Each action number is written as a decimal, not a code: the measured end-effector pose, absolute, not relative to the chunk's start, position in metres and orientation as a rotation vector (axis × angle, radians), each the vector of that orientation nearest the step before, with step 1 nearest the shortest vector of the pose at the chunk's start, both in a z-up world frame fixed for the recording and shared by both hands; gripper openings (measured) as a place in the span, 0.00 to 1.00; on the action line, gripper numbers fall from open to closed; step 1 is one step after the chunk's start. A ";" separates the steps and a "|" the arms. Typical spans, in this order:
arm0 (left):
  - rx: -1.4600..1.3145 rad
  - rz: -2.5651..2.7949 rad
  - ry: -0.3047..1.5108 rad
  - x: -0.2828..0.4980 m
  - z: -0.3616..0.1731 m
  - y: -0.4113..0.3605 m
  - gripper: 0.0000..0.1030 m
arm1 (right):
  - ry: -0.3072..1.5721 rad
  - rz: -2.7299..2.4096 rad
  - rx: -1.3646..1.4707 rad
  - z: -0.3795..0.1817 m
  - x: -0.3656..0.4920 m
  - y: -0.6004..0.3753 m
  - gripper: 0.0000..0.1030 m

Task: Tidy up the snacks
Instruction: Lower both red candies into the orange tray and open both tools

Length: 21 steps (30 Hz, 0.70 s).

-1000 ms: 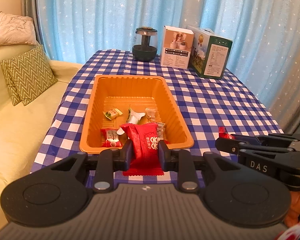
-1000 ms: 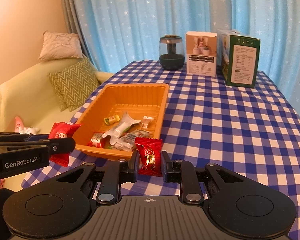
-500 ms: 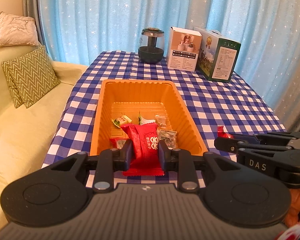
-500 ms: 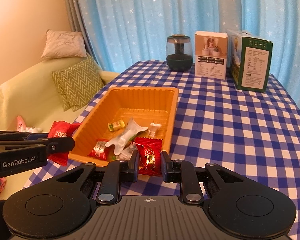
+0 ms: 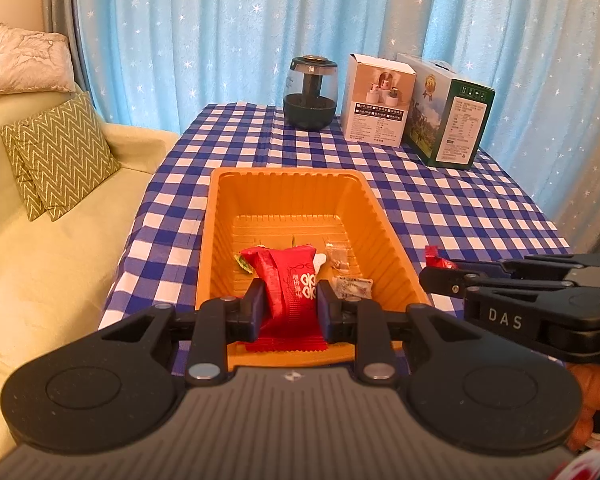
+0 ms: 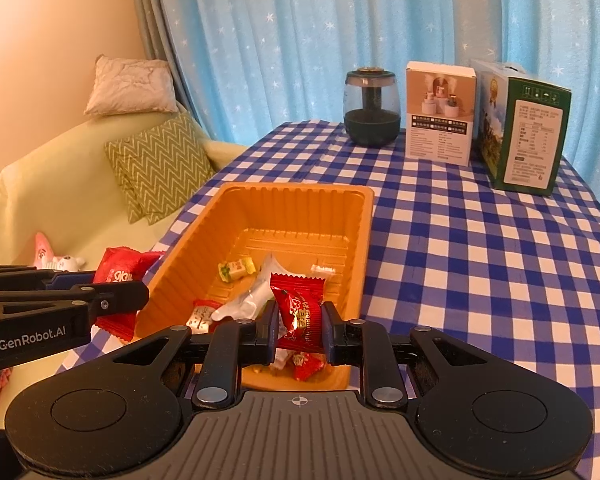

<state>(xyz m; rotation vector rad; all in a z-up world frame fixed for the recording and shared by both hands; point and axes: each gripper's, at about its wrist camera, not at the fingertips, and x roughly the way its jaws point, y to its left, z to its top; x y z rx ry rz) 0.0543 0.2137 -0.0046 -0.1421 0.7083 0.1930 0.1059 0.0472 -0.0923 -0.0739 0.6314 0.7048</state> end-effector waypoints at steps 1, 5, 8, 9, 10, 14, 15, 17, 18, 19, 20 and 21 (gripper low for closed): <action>-0.143 0.191 0.708 0.056 -0.005 0.215 0.24 | 0.631 0.705 -0.075 -0.093 0.108 0.050 0.22; -0.143 0.185 0.708 0.064 -0.005 0.219 0.24 | 0.632 0.708 -0.078 -0.093 0.115 0.056 0.22; -0.144 0.178 0.711 0.071 -0.006 0.220 0.24 | 0.633 0.709 -0.078 -0.093 0.120 0.058 0.22; -0.144 0.175 0.712 0.073 -0.006 0.221 0.24 | 0.634 0.709 -0.078 -0.093 0.121 0.059 0.22; -0.144 0.173 0.714 0.075 -0.007 0.222 0.24 | 0.634 0.709 -0.078 -0.093 0.122 0.060 0.22; -0.147 0.172 0.721 0.082 -0.011 0.226 0.24 | 0.640 0.709 -0.071 -0.092 0.131 0.062 0.22; -0.150 0.173 0.724 0.084 -0.012 0.228 0.24 | 0.642 0.708 -0.069 -0.092 0.133 0.063 0.22; -0.159 0.170 0.730 0.088 -0.014 0.232 0.24 | 0.645 0.707 -0.068 -0.092 0.137 0.064 0.22; -0.162 0.168 0.732 0.090 -0.015 0.233 0.24 | 0.647 0.707 -0.069 -0.092 0.139 0.064 0.22; -0.162 0.166 0.736 0.092 -0.016 0.234 0.24 | 0.649 0.707 -0.068 -0.092 0.141 0.065 0.22; -0.162 0.165 0.739 0.094 -0.017 0.235 0.24 | 0.651 0.706 -0.068 -0.092 0.144 0.065 0.22; -0.162 0.162 0.743 0.097 -0.018 0.237 0.24 | 0.653 0.705 -0.069 -0.092 0.146 0.066 0.22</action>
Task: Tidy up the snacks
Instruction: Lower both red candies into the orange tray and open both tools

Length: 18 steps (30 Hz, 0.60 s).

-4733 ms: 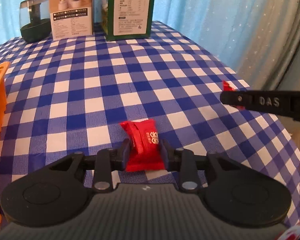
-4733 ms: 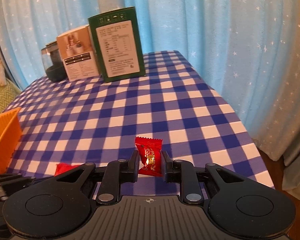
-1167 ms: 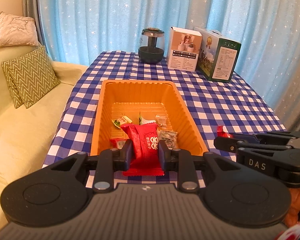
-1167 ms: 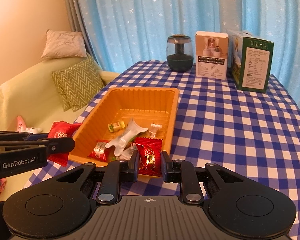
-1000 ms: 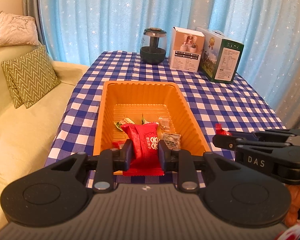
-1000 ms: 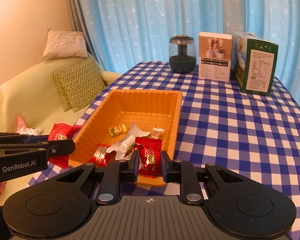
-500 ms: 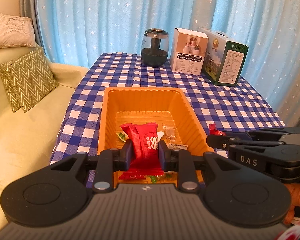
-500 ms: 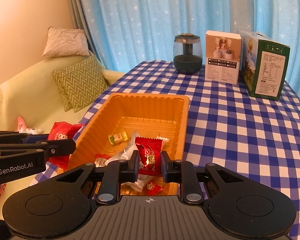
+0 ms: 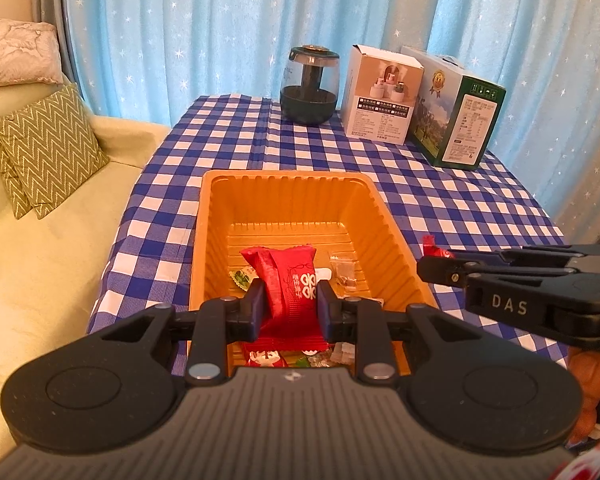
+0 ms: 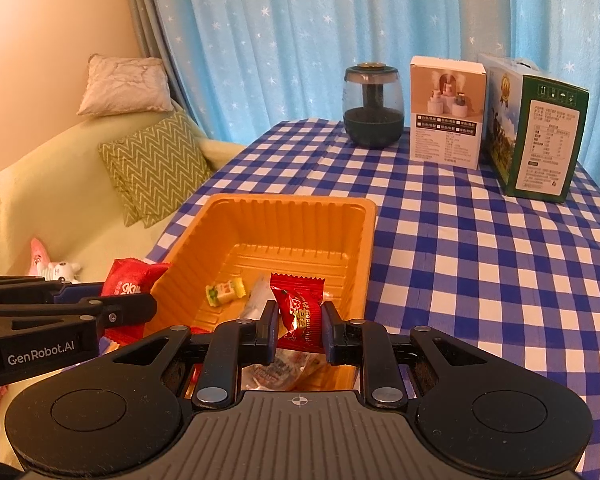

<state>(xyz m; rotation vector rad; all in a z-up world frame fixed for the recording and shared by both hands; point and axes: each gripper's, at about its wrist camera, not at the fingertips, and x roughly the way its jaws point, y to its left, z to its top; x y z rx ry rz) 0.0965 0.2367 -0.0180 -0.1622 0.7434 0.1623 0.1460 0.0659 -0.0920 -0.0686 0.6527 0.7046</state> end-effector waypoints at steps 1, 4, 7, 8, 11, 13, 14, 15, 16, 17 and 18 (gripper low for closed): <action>-0.163 0.159 0.746 0.099 -0.019 0.238 0.24 | 0.655 0.704 -0.067 -0.092 0.148 0.067 0.22; -0.162 0.153 0.753 0.105 -0.020 0.241 0.24 | 0.665 0.703 -0.058 -0.092 0.155 0.070 0.22; -0.169 0.146 0.757 0.113 -0.022 0.245 0.24 | 0.674 0.707 -0.051 -0.093 0.161 0.074 0.22; -0.168 0.144 0.760 0.116 -0.022 0.246 0.24 | 0.676 0.709 -0.051 -0.093 0.163 0.076 0.22; -0.159 0.141 0.763 0.123 -0.023 0.249 0.24 | 0.680 0.712 -0.047 -0.093 0.168 0.082 0.22; -0.154 0.137 0.765 0.128 -0.023 0.251 0.24 | 0.682 0.713 -0.045 -0.093 0.171 0.086 0.22; -0.151 0.135 0.766 0.131 -0.023 0.252 0.24 | 0.683 0.714 -0.045 -0.093 0.172 0.087 0.22; -0.151 0.133 0.766 0.133 -0.024 0.253 0.24 | 0.683 0.714 -0.045 -0.093 0.174 0.088 0.22; -0.152 0.130 0.767 0.136 -0.024 0.254 0.24 | 0.684 0.714 -0.045 -0.093 0.175 0.089 0.22; -0.153 0.128 0.767 0.138 -0.025 0.255 0.24 | 0.685 0.714 -0.046 -0.093 0.177 0.090 0.22; -0.153 0.127 0.769 0.140 -0.026 0.256 0.24 | 0.687 0.714 -0.047 -0.094 0.178 0.092 0.22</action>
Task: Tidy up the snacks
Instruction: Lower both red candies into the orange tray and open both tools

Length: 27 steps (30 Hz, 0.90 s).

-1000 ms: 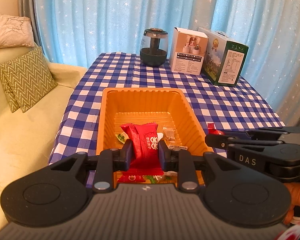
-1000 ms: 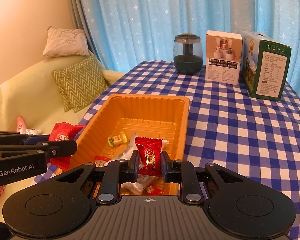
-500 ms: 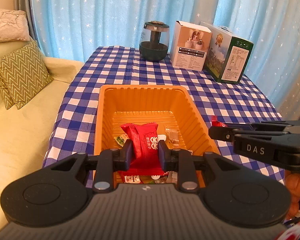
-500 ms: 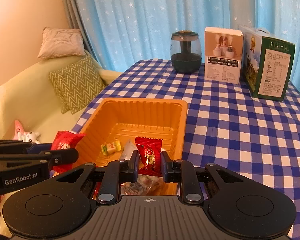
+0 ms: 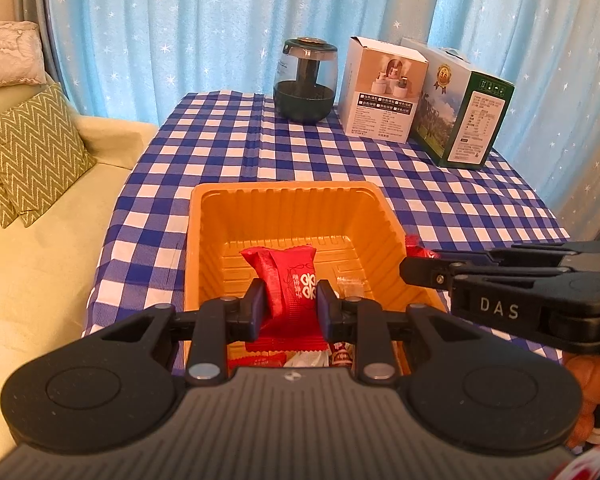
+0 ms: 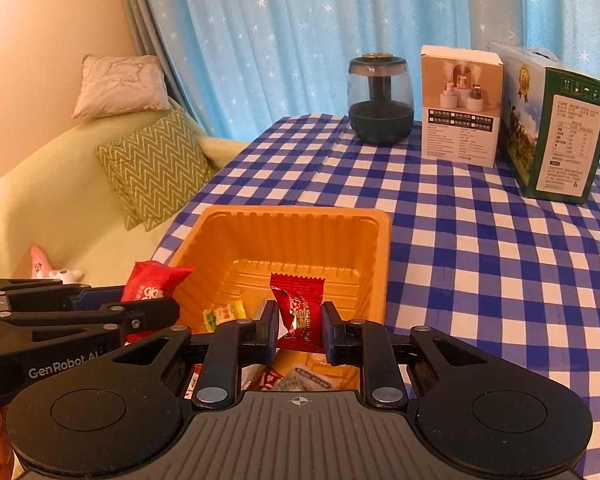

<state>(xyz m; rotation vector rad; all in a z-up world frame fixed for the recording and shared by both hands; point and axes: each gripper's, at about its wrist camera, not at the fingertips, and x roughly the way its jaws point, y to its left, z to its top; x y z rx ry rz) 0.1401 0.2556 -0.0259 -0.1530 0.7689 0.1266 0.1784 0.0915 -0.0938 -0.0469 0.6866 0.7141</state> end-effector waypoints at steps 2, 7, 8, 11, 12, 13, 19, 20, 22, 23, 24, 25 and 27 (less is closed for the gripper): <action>-0.150 0.123 0.772 0.144 -0.028 0.257 0.24 | 0.688 0.713 -0.047 -0.095 0.181 0.093 0.22; -0.156 0.114 0.780 0.153 -0.034 0.261 0.24 | 0.692 0.708 -0.041 -0.096 0.187 0.096 0.22; -0.165 0.111 0.781 0.154 -0.035 0.262 0.24 | 0.693 0.707 -0.039 -0.096 0.188 0.096 0.22; -0.191 0.123 0.773 0.154 -0.037 0.267 0.36 | 0.699 0.705 -0.030 -0.097 0.191 0.095 0.22; -0.193 0.127 0.771 0.153 -0.037 0.268 0.37 | 0.701 0.705 -0.027 -0.098 0.191 0.094 0.22; -0.195 0.131 0.773 0.153 -0.038 0.269 0.41 | 0.704 0.704 -0.024 -0.098 0.193 0.093 0.22; -0.165 0.149 0.781 0.143 -0.040 0.270 0.56 | 0.722 0.705 -0.006 -0.101 0.197 0.091 0.22; -0.161 0.153 0.780 0.141 -0.040 0.270 0.59 | 0.723 0.706 -0.002 -0.101 0.198 0.091 0.22; -0.156 0.159 0.776 0.137 -0.039 0.270 0.62 | 0.723 0.710 0.009 -0.101 0.198 0.093 0.22; -0.154 0.162 0.774 0.136 -0.038 0.270 0.65 | 0.722 0.714 0.017 -0.100 0.199 0.094 0.22; -0.150 0.166 0.771 0.134 -0.037 0.269 0.66 | 0.718 0.729 0.031 -0.098 0.200 0.095 0.22; -0.143 0.171 0.769 0.133 -0.036 0.269 0.71 | 0.715 0.749 0.054 -0.097 0.202 0.095 0.22; -0.132 0.177 0.764 0.130 -0.034 0.270 0.76 | 0.734 0.786 0.109 -0.093 0.207 0.096 0.23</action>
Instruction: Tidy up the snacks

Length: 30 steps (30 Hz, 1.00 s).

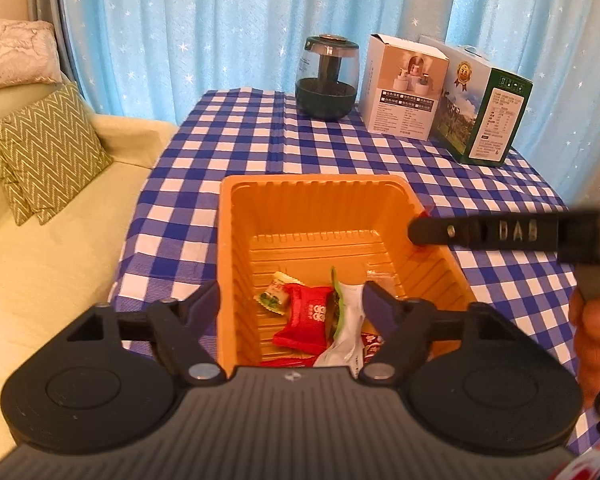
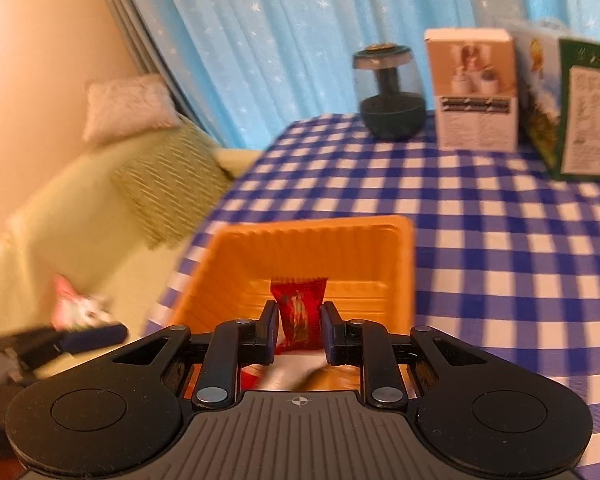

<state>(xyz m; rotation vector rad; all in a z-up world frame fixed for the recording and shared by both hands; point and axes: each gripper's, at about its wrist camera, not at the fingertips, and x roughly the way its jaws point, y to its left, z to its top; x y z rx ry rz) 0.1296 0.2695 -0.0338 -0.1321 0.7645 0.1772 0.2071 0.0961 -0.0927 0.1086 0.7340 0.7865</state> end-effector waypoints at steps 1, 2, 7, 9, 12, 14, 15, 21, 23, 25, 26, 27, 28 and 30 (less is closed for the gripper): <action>-0.129 0.180 0.762 0.128 -0.033 0.269 0.79 | 0.736 0.787 0.125 -0.090 0.208 0.096 0.29; -0.128 0.185 0.760 0.127 -0.032 0.270 0.82 | 0.727 0.780 0.131 -0.087 0.208 0.095 0.35; -0.137 0.197 0.750 0.119 -0.030 0.268 0.87 | 0.705 0.752 0.146 -0.079 0.201 0.083 0.55; -0.138 0.205 0.740 0.114 -0.030 0.265 0.91 | 0.709 0.730 0.136 -0.079 0.196 0.077 0.55; -0.134 0.229 0.734 0.109 -0.027 0.259 0.96 | 0.717 0.704 0.129 -0.082 0.187 0.066 0.55; -0.125 0.249 0.738 0.105 -0.024 0.254 1.00 | 0.720 0.689 0.125 -0.083 0.181 0.057 0.55; -0.121 0.255 0.740 0.103 -0.023 0.251 1.00 | 0.719 0.680 0.119 -0.083 0.176 0.052 0.55; -0.106 0.278 0.747 0.085 -0.009 0.231 1.00 | 0.699 0.652 0.088 -0.079 0.150 0.026 0.55; -0.098 0.288 0.743 0.078 -0.003 0.222 1.00 | 0.698 0.655 0.076 -0.077 0.143 0.021 0.56; -0.087 0.303 0.736 0.071 0.004 0.212 1.00 | 0.693 0.660 0.061 -0.074 0.135 0.015 0.59; -0.085 0.309 0.732 0.068 0.007 0.208 1.00 | 0.687 0.663 0.054 -0.072 0.131 0.012 0.62; -0.087 0.317 0.727 0.064 0.010 0.204 1.00 | 0.682 0.666 0.047 -0.070 0.126 0.009 0.67; -0.091 0.323 0.723 0.061 0.012 0.200 1.00 | 0.679 0.671 0.042 -0.069 0.122 0.006 0.72; -0.106 0.334 0.723 0.054 0.017 0.193 1.00 | 0.674 0.679 0.033 -0.066 0.114 -0.001 0.74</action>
